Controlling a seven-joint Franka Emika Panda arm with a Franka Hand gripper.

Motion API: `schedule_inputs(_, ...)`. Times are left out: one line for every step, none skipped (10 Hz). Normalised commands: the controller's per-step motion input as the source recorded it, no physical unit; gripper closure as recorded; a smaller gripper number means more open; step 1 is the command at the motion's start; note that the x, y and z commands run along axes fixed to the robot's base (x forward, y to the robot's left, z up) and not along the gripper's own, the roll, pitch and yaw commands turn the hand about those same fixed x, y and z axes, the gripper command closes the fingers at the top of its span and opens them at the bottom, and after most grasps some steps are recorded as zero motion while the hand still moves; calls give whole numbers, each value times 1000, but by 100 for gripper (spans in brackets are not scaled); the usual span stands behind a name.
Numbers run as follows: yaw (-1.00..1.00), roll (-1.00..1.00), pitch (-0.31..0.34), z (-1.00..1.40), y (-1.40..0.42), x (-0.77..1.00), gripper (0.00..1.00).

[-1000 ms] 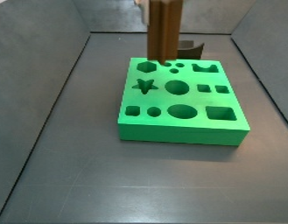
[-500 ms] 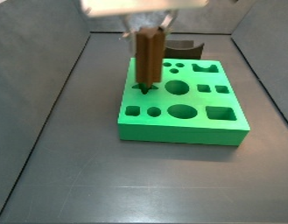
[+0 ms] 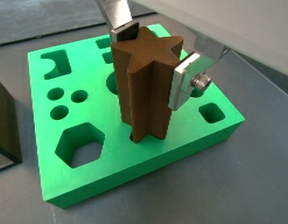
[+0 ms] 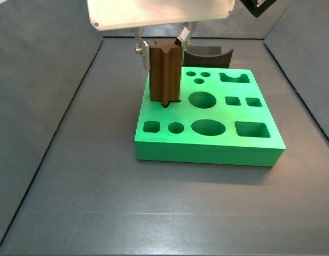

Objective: Insert the star object.

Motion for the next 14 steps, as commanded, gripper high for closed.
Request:
schedule_inputs(-377, 17, 0, -640, -146, 0, 100)
schedule_inputs(-214, 91, 0, -666, -143, 0, 100)
schedule_inputs(0, 191, 0, -763, -77, 0, 100)
schedule_inputs(131, 233, 0, -657, 29, 0, 100)
schedule_inputs(129, 119, 0, -417, 60, -26, 100)
schedule_inputs(63, 9, 0, -434, 29, 69, 100)
schedule_inputs(0, 24, 86, -503, 54, 360, 100)
schedule_inputs(-3, 51, 124, -497, 97, 411, 100)
schedule_inputs(-34, 91, 131, -506, 146, 297, 100)
schedule_inputs(-9, 101, 29, -446, 86, 0, 100)
schedule_inputs(0, 26, -10, -491, 0, -251, 100)
schedule_inputs(-23, 17, -54, -649, 0, -294, 100)
schedule_inputs(-66, 49, -134, -1000, -46, -263, 100)
schedule_inputs(-69, 44, -131, -1000, -63, -271, 100)
